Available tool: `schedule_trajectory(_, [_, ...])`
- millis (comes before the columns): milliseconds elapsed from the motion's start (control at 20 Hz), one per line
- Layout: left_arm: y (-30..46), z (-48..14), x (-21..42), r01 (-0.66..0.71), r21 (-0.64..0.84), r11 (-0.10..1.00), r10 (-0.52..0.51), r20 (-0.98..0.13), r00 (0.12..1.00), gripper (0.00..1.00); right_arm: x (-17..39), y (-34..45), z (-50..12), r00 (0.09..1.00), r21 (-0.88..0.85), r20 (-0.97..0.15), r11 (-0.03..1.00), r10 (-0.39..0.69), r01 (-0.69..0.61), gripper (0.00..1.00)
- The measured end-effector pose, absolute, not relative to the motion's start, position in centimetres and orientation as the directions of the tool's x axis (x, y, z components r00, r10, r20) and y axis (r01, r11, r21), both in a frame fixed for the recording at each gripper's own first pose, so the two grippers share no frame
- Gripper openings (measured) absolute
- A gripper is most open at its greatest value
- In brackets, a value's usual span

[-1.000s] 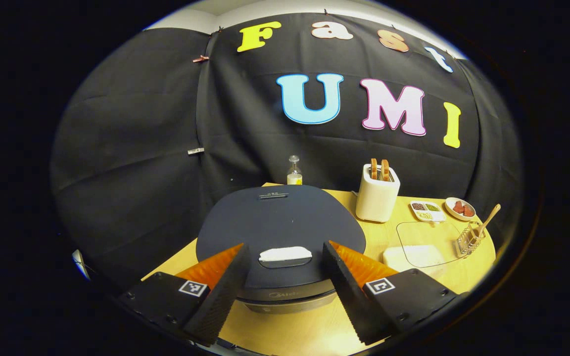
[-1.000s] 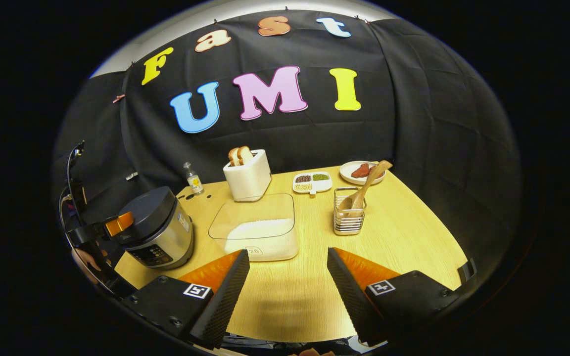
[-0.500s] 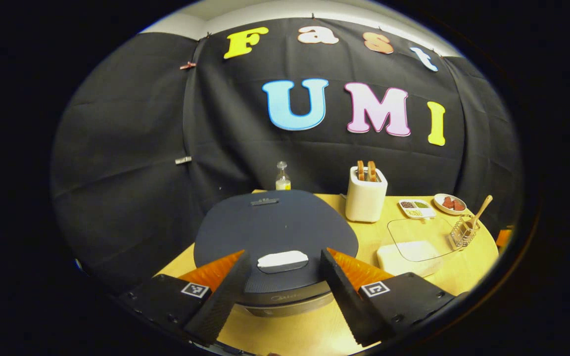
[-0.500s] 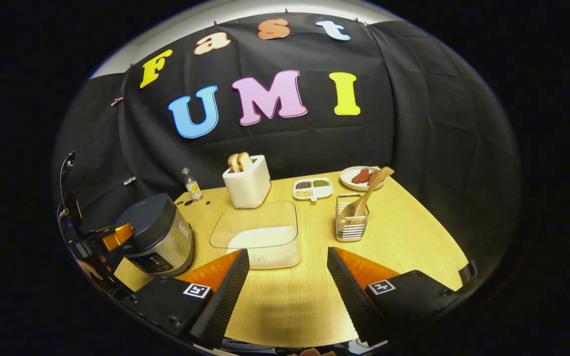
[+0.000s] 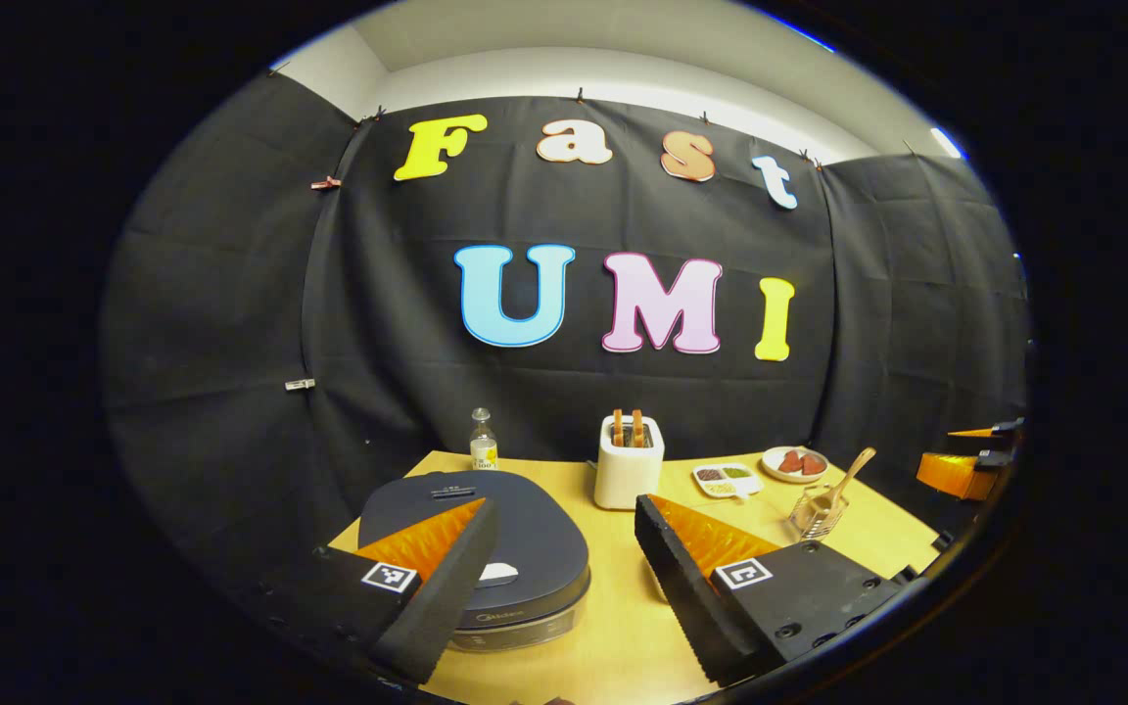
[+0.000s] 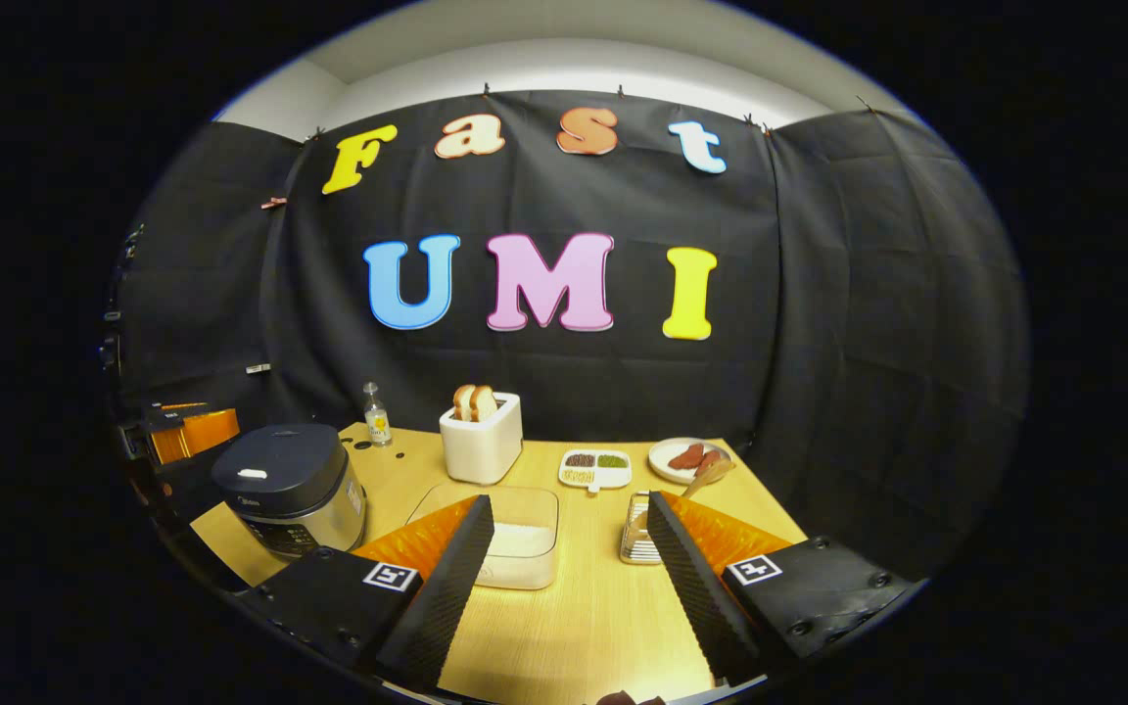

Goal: Close the left gripper, press the button to open the rice cooker; take a wooden spoon from the chopstick holder with the right hand, scoop a spoonful of rice and pour it into the rice cooker, then put the wooden spoon back into the chopstick holder.

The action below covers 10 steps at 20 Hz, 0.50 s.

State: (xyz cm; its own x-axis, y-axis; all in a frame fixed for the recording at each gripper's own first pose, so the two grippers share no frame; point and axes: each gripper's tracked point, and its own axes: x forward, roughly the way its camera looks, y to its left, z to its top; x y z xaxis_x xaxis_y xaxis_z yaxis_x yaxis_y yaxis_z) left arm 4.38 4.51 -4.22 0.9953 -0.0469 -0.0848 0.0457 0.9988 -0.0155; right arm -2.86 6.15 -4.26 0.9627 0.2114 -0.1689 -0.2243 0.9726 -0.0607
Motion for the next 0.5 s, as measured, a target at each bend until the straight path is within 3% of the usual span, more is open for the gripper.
schedule_trajectory(250, [2.3,-2.9,2.5,0.097,0.044,0.994,-0.095,-0.042,0.995,0.95,-4.5,7.2,-3.9,0.953,-0.045,-0.178,0.966,0.244,-0.256,0.98])
schedule_trajectory(500, [0.0,-3.0,2.9,0.137,0.032,0.99,-0.135,-0.058,0.989,0.95,-3.1,7.6,-3.8,0.965,-0.058,-0.158,0.974,0.21,-0.221,0.99])
